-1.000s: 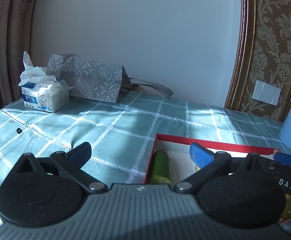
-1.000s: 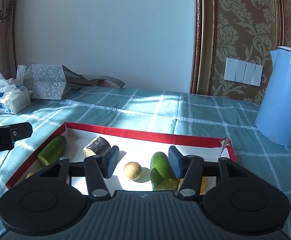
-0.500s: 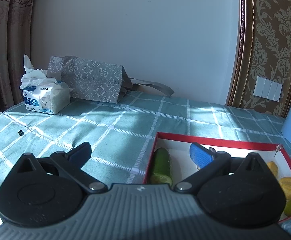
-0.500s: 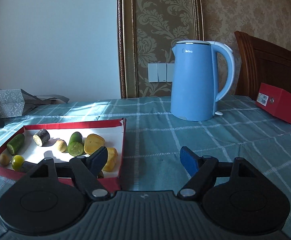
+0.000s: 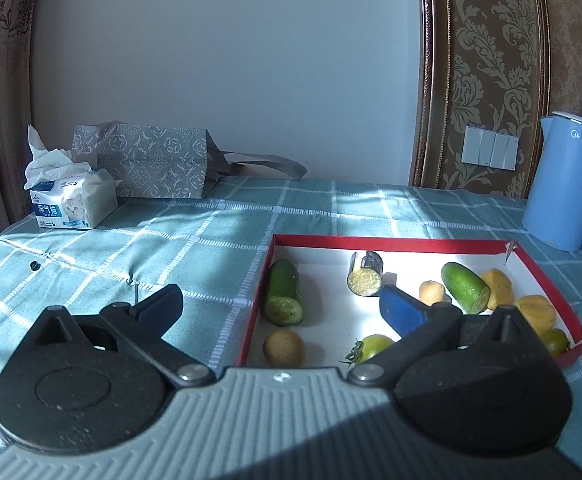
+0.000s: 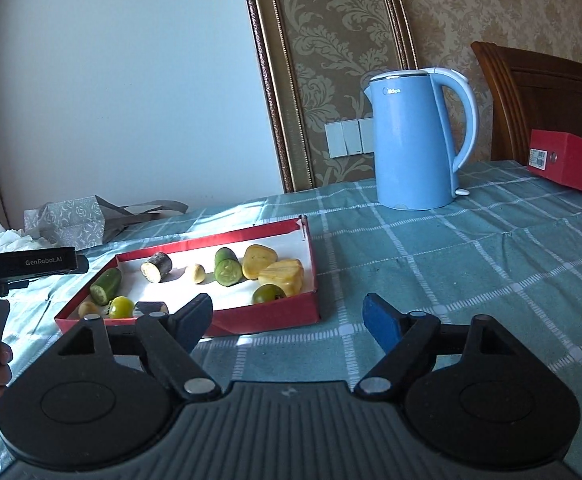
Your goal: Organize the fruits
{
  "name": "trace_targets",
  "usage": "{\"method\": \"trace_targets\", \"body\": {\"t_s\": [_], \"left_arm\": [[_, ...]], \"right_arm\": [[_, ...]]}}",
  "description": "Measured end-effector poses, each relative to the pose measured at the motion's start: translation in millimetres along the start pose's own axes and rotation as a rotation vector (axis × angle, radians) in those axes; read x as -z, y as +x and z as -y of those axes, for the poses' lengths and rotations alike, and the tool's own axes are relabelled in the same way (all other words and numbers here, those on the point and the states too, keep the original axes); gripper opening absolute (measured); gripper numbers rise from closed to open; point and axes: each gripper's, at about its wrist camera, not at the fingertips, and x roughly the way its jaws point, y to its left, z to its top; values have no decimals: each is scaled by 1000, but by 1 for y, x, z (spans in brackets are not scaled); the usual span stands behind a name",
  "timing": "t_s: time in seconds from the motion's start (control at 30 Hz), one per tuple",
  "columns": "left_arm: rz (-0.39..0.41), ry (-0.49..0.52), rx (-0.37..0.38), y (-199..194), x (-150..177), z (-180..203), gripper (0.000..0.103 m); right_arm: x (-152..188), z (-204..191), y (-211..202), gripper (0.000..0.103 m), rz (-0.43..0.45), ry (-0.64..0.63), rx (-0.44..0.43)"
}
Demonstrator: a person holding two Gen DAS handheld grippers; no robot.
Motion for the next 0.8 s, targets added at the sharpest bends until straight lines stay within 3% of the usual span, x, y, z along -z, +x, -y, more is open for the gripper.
{"method": "trace_targets", "body": {"t_s": [0.27, 0.5, 0.8], "left_arm": [[-6, 17, 73, -28, 9, -2, 103], [-39, 74, 42, -47, 25, -3, 103], [-53, 101, 23, -62, 36, -6, 103]], "right_arm": [[0, -39, -10, 82, 12, -155, -68], [5, -56, -16, 83, -18, -241, -141], [10, -64, -22, 83, -39, -283, -156]]}}
